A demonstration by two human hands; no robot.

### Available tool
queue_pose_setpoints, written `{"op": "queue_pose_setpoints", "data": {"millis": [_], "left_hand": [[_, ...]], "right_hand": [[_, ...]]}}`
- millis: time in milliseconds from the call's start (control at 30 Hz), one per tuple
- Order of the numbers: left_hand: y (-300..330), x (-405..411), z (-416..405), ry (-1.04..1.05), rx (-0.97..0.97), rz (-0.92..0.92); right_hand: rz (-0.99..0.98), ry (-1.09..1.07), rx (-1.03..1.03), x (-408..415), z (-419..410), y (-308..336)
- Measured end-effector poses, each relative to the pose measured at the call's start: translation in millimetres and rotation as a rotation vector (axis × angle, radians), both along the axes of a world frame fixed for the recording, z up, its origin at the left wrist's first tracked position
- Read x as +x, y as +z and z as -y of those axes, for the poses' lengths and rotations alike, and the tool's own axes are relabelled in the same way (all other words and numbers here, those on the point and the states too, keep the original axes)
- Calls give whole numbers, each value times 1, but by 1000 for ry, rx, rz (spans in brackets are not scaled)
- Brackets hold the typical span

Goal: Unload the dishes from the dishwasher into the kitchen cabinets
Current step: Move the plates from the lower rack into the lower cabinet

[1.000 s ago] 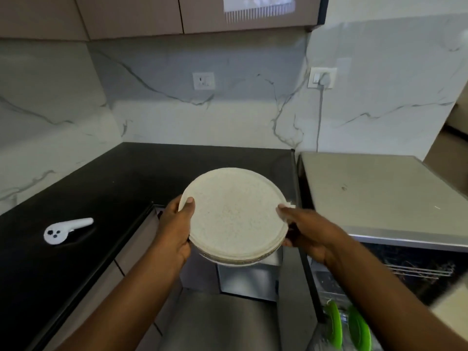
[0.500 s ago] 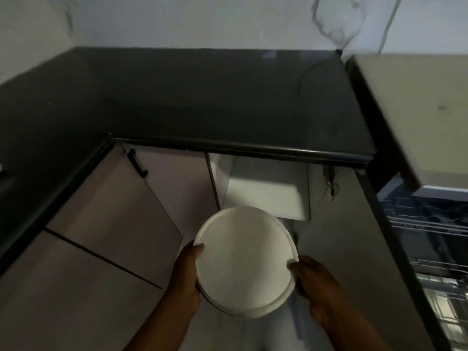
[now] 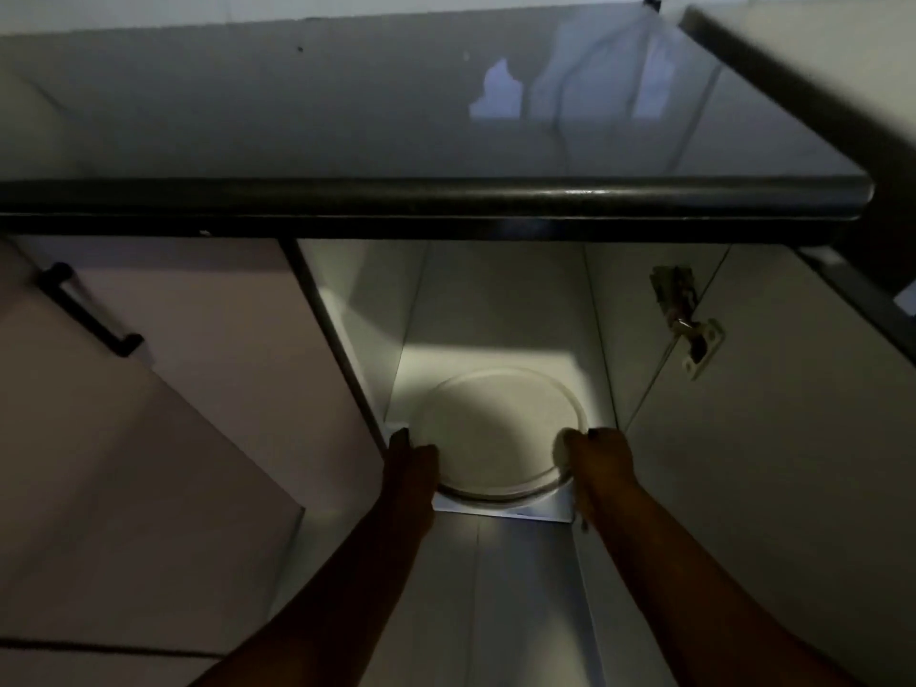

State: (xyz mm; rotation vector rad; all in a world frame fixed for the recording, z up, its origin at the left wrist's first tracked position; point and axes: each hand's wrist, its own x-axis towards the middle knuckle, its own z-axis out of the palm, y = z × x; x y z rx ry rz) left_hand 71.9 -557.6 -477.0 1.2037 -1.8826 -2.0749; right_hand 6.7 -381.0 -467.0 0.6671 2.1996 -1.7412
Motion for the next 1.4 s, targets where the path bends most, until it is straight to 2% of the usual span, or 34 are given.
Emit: {"op": "queue_pose_setpoints", "data": {"millis": [67,167,267,333,400,433,467,533,600,667,767,833,933,1033,1167,1300,1400], "left_hand": [[-9,-17,-6,-38,-23,26],[-24,-40,-8,-13,-38,46],[-25,-45,-12,75,2,150],[-19,-41,-24,136,237,191],[-8,-36,-35,205,481,166],[-9,-36,-37,236,531,154],[-8,-37,-39,241,540,143],[-5,-41,-38,245,529,126],[-4,-48,-31,272,494,126],[-3,-55,-20,287,490,94],[-10,-59,-5,157,508,-11],[-14,-53,4,120,529,-92],[-19,-33,7,29,351,-20],[-9,1,-1,-67,279,34],[32,38,-15,-210,214,72],[82,72,-32,-305,188,84],[108,94,-49,-376,183,172]], "right_hand": [[-45,40,67,-34,4,-6],[-29,47,5,-67,3,-24],[-52,86,-45,-65,2,-26],[-129,55,-41,-57,1,-24],[-180,-14,138,-45,5,-28],[-149,-64,185,-36,9,-34],[-76,-116,147,-28,17,-38],[82,-160,-54,-15,34,-46],[132,-184,-231,-13,44,-48],[122,-196,-325,-17,48,-42],[-12,-109,-437,-22,39,-29],[-73,-24,-421,-22,32,-28],[-68,-1,-372,-6,21,-31],[-58,81,-247,33,13,-29],[-89,211,-123,85,4,2],[-82,272,-109,135,-12,50],[-70,343,-81,171,-27,74]]}}
